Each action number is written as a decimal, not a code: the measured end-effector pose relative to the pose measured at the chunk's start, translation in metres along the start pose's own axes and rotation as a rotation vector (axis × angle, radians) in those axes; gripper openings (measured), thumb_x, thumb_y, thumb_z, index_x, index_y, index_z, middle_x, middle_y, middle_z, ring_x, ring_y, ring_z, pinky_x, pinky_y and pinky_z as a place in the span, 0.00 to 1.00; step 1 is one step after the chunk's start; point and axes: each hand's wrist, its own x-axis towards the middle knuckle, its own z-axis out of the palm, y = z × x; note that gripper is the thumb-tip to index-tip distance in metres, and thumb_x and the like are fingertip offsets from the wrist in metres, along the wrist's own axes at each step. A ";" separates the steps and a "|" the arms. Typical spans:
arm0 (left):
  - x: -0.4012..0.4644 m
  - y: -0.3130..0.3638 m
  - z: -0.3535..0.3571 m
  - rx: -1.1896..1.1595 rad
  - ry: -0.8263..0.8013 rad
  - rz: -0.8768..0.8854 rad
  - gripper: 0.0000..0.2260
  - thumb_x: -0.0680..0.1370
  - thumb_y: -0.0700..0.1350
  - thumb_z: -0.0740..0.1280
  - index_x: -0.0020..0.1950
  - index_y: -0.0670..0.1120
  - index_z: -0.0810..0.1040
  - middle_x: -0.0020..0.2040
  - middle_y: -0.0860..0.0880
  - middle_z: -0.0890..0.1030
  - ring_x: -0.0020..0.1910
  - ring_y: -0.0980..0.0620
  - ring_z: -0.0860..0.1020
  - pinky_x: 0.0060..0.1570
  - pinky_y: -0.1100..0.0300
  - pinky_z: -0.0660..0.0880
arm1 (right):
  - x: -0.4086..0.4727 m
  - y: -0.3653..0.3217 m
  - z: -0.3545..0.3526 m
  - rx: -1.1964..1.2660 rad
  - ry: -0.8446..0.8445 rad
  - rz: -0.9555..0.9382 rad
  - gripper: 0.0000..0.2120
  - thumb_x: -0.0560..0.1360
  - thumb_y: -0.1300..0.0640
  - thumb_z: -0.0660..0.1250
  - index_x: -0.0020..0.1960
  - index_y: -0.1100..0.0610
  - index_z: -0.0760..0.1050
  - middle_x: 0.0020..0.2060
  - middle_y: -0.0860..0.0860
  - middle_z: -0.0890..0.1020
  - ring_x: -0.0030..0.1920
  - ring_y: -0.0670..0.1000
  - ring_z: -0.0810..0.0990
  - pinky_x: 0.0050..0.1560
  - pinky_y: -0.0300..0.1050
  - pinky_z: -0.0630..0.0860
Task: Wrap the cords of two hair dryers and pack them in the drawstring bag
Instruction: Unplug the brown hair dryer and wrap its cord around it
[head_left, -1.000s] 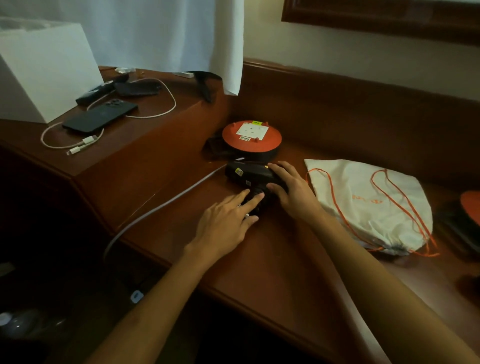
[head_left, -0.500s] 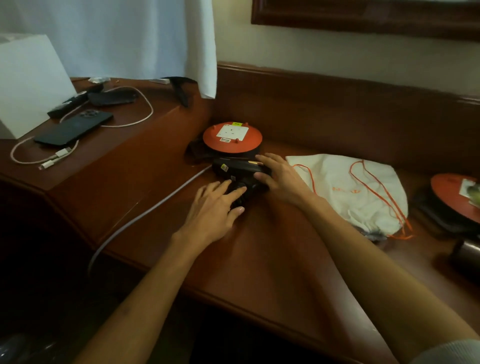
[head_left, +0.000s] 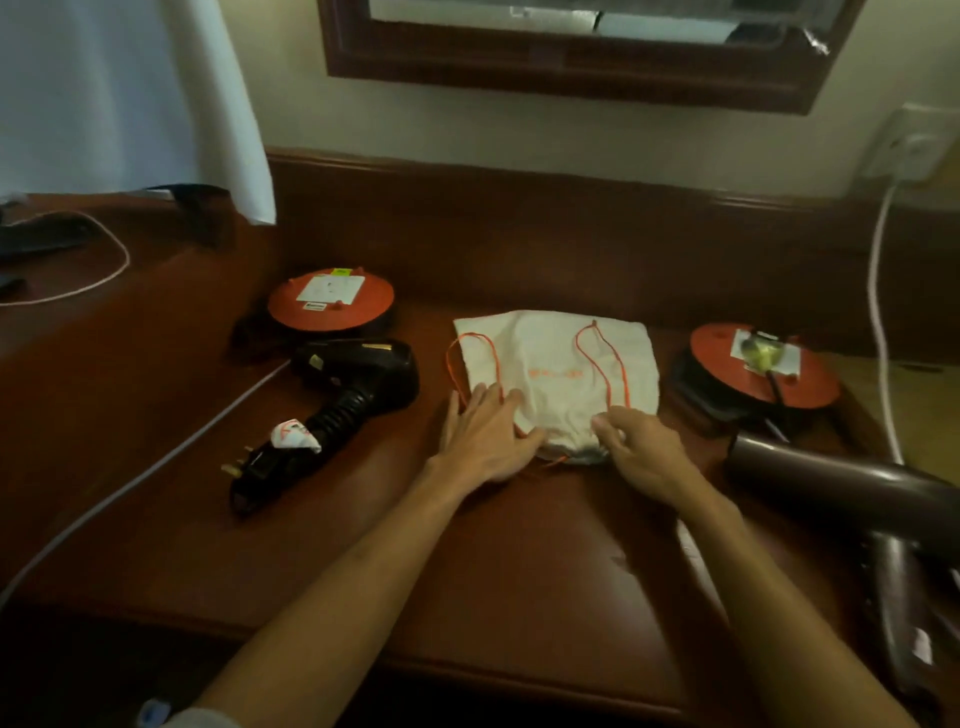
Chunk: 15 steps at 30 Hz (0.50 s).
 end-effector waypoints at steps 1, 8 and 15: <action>0.004 -0.005 0.000 0.034 -0.006 -0.005 0.35 0.79 0.70 0.51 0.82 0.53 0.56 0.83 0.46 0.55 0.83 0.46 0.50 0.79 0.40 0.42 | 0.001 -0.001 0.006 -0.019 0.032 -0.007 0.14 0.84 0.45 0.55 0.50 0.48 0.78 0.48 0.47 0.79 0.56 0.55 0.78 0.60 0.57 0.71; 0.037 -0.037 -0.021 0.114 -0.071 -0.007 0.33 0.81 0.64 0.54 0.83 0.53 0.52 0.84 0.47 0.51 0.83 0.48 0.46 0.79 0.40 0.38 | 0.021 -0.037 0.037 -0.167 0.190 0.067 0.24 0.83 0.40 0.51 0.62 0.51 0.79 0.62 0.54 0.79 0.63 0.59 0.74 0.65 0.60 0.64; 0.046 -0.042 -0.022 0.050 -0.116 -0.015 0.31 0.82 0.59 0.55 0.83 0.51 0.52 0.84 0.46 0.49 0.83 0.46 0.42 0.75 0.38 0.32 | 0.025 -0.037 0.037 -0.097 0.182 0.056 0.25 0.82 0.37 0.51 0.63 0.50 0.79 0.64 0.53 0.79 0.64 0.57 0.73 0.65 0.61 0.61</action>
